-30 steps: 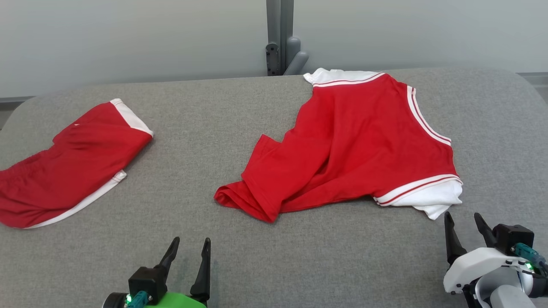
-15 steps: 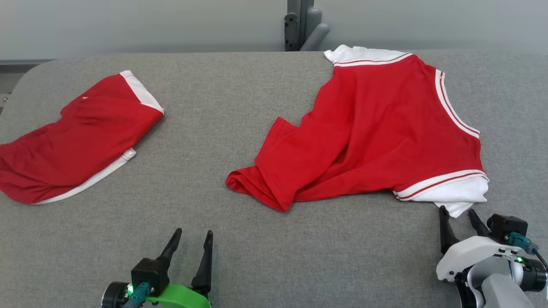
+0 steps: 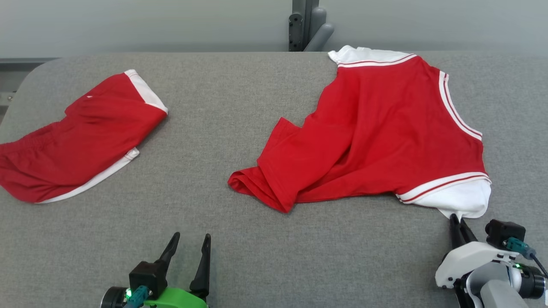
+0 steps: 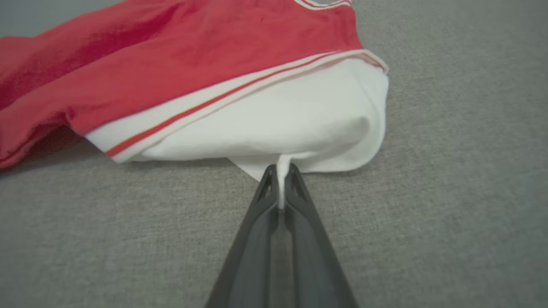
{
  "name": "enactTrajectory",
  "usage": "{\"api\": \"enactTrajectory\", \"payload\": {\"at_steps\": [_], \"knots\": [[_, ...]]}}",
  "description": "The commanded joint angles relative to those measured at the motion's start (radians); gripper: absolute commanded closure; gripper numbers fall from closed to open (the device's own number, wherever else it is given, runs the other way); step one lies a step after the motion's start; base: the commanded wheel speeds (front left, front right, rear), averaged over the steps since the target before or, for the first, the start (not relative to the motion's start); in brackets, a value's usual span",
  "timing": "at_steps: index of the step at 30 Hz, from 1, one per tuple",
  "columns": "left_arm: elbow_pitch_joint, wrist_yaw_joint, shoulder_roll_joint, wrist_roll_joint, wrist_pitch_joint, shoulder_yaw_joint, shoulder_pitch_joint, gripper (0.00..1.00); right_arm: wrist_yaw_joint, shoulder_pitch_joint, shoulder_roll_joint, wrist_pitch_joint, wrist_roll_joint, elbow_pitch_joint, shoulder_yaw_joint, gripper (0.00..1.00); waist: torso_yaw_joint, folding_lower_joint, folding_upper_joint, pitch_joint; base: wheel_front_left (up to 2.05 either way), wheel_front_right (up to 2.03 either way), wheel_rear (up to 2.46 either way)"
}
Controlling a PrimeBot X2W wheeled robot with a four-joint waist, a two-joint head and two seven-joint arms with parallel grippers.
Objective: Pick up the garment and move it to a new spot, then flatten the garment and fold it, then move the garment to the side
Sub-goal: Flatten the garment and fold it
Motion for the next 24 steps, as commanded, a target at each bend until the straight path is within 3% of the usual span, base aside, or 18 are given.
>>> {"api": "enactTrajectory", "payload": {"at_steps": [1, 6, 13, 14, 15, 24], "knots": [[0.003, -0.002, 0.004, -0.011, 0.001, 0.004, 0.02, 0.0, -0.002, 0.041, -0.004, 0.002, 0.014, -0.008, 0.011, 1.0, -0.041, 0.0, 0.0073, -0.055, 0.0, 0.0, 0.0], [0.001, 0.006, 0.004, -0.028, 0.001, 0.006, 0.057, 0.0, -0.002, 0.134, -0.042, 0.001, 0.049, -0.082, 0.076, 1.0, -0.105, 0.0, 0.0073, -0.121, 0.0, 0.0, 0.0], [-0.008, 0.021, 0.004, -0.051, 0.001, -0.008, 0.055, 0.0, -0.002, 0.25, -0.106, 0.001, 0.141, -0.173, 0.178, 1.0, -0.175, 0.0, 0.0073, -0.131, 0.0, 0.0, 0.0], [-0.007, 0.023, 0.004, -0.051, 0.001, -0.01, 0.052, 0.0, -0.002, 0.26, -0.113, 0.001, 0.157, -0.181, 0.18, 0.65, -0.177, 0.0, 0.0073, -0.13, 0.0, 0.0, 0.0], [-0.007, 0.023, 0.004, -0.052, 0.001, -0.011, 0.049, 0.0, -0.002, 0.266, -0.121, 0.001, 0.168, -0.194, 0.18, 0.0, -0.18, 0.0, 0.0073, -0.128, 0.0, 0.0, 0.0], [-0.004, 0.025, 0.004, -0.043, 0.001, -0.009, 0.059, 0.0, -0.001, 0.307, -0.106, 0.0, 0.134, -0.516, 0.108, 0.0, -0.168, 0.0, 0.0073, -0.119, 0.0, 0.0, 0.0]]}}
